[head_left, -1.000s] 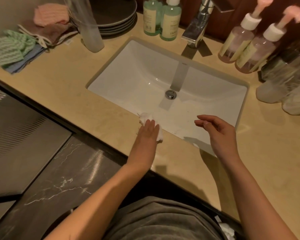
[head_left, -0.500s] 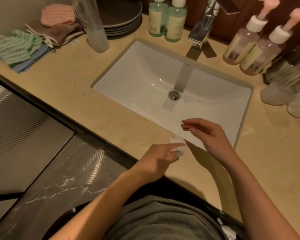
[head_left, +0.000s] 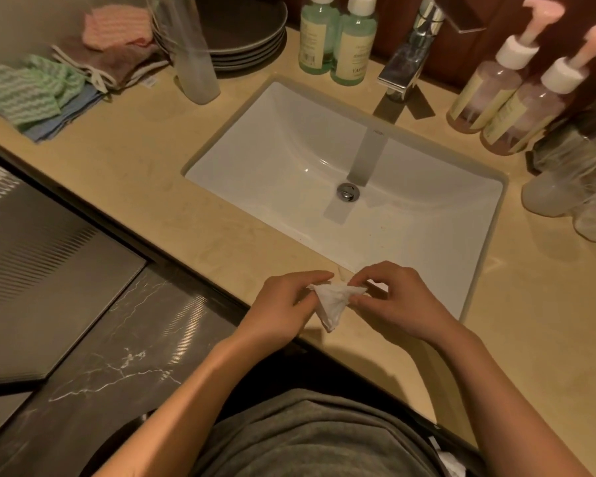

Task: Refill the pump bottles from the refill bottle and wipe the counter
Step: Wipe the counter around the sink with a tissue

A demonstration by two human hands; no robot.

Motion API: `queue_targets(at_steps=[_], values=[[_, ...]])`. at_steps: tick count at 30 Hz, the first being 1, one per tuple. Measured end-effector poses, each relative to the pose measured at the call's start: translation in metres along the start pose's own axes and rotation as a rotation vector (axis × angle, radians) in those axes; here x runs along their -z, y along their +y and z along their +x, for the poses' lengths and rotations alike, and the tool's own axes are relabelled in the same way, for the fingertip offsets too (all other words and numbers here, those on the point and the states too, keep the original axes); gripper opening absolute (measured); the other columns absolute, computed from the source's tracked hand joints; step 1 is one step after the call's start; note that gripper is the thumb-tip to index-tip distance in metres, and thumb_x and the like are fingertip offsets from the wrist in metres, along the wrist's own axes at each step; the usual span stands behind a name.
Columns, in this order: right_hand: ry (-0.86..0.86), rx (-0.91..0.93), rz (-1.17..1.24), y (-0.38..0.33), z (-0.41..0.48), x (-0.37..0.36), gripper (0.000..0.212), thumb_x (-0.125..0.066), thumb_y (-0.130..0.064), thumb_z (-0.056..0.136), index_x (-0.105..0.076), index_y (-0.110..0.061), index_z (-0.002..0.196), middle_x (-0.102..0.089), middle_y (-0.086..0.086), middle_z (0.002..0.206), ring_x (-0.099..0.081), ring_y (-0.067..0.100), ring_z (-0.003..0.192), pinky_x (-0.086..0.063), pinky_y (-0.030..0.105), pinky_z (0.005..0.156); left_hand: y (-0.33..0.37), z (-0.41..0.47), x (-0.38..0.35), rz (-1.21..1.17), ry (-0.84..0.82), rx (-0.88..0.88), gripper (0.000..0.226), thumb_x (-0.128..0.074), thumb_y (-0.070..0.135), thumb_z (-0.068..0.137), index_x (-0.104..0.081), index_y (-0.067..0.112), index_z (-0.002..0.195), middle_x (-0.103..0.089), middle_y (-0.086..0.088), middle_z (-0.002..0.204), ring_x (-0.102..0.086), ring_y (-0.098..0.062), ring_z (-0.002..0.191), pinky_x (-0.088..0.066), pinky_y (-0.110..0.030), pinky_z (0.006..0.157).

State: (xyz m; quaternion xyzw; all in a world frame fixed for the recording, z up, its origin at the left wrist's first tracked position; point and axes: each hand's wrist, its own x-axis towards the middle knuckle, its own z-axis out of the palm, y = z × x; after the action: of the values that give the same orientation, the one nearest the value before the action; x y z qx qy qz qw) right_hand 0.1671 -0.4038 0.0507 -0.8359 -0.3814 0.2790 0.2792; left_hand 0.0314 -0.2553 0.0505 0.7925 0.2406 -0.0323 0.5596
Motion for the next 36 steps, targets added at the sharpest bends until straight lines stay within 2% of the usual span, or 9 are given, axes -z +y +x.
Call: queue_targets(at_steps=[4,7,13,19,23,27,29,33,36], values=[[0.055,-0.031,-0.003,0.000,0.003,0.000,0.005,-0.063,-0.029,0.086,-0.065,-0.031,0.082,-0.064,-0.014,0.081,-0.056,0.004,0.081,-0.039,0.021,0.066,-0.001,-0.003,0.001,-0.146,0.068,0.015,0.036,-0.055,0.011,0.089,-0.066,0.041,0.106,-0.069,0.018,0.095,-0.063,-0.003,0.095,-0.049,-0.021,0.084],[0.151,-0.060,0.081,-0.004,0.007,0.004,0.011,-0.065,-0.024,0.084,-0.063,-0.030,0.075,-0.061,-0.009,0.065,-0.055,0.005,0.063,-0.041,0.020,0.060,0.002,-0.004,0.002,-0.301,0.057,-0.004,0.048,-0.055,0.016,0.075,-0.063,0.060,0.091,-0.069,0.023,0.100,-0.061,-0.001,0.103,-0.049,-0.029,0.092],[0.166,-0.196,0.408,-0.025,0.018,0.006,0.006,-0.064,-0.011,0.086,-0.065,-0.014,0.080,-0.054,-0.009,0.047,-0.050,0.000,0.046,-0.044,0.016,0.054,0.010,0.001,0.001,-0.156,0.212,-0.195,0.044,-0.069,0.010,0.082,-0.060,0.036,0.116,-0.062,0.018,0.116,-0.056,0.002,0.110,-0.043,-0.013,0.091],[-0.130,-0.444,1.273,-0.045,0.013,-0.003,0.020,-0.050,-0.004,0.088,-0.065,0.004,0.099,-0.069,0.018,0.094,-0.068,0.024,0.080,-0.055,0.028,0.064,-0.012,-0.001,0.005,0.317,0.297,-0.394,0.049,-0.053,0.000,0.078,-0.063,0.018,0.122,-0.057,0.004,0.130,-0.047,-0.008,0.118,-0.033,-0.012,0.098],[-0.287,-0.611,1.549,-0.050,0.013,-0.017,0.027,-0.060,-0.018,0.077,-0.061,-0.003,0.099,-0.063,0.017,0.102,-0.063,0.028,0.089,-0.054,0.036,0.082,-0.031,-0.005,0.004,0.498,0.358,-0.420,0.043,-0.043,0.011,0.083,-0.064,0.016,0.120,-0.062,-0.004,0.126,-0.056,-0.024,0.113,-0.048,-0.035,0.092],[-0.300,-0.619,1.516,-0.059,0.017,-0.030,0.028,-0.060,-0.009,0.083,-0.060,-0.002,0.110,-0.066,0.018,0.105,-0.064,0.031,0.101,-0.053,0.039,0.086,-0.048,-0.008,0.006,0.603,0.403,-0.512,0.034,-0.047,0.018,0.089,-0.053,0.019,0.122,-0.063,-0.008,0.124,-0.059,-0.030,0.111,-0.051,-0.042,0.088],[-0.223,-0.600,1.442,-0.066,0.023,-0.033,0.027,-0.056,0.000,0.087,-0.057,-0.001,0.114,-0.069,0.017,0.100,-0.067,0.027,0.093,-0.058,0.035,0.074,-0.050,-0.009,0.012,0.530,0.389,-0.501,0.035,-0.043,0.019,0.093,-0.055,0.015,0.126,-0.059,-0.008,0.129,-0.054,-0.026,0.119,-0.047,-0.041,0.096],[0.233,-0.392,0.930,-0.080,0.044,-0.030,0.012,-0.058,-0.001,0.088,-0.059,-0.011,0.095,-0.066,0.005,0.072,-0.062,0.007,0.056,-0.048,0.018,0.051,-0.053,-0.016,0.043,0.293,0.450,-0.341,0.040,-0.044,0.014,0.092,-0.054,0.016,0.130,-0.046,0.005,0.139,-0.028,0.006,0.134,-0.023,-0.017,0.112],[0.607,-0.059,0.347,-0.080,0.068,-0.033,0.012,-0.058,-0.006,0.088,-0.054,-0.018,0.089,-0.058,-0.006,0.062,-0.049,0.004,0.051,-0.037,0.017,0.049,-0.063,-0.020,0.074,0.238,0.503,-0.229,0.036,-0.046,0.013,0.092,-0.059,0.018,0.125,-0.046,0.013,0.138,-0.030,0.004,0.133,-0.018,-0.007,0.109]])
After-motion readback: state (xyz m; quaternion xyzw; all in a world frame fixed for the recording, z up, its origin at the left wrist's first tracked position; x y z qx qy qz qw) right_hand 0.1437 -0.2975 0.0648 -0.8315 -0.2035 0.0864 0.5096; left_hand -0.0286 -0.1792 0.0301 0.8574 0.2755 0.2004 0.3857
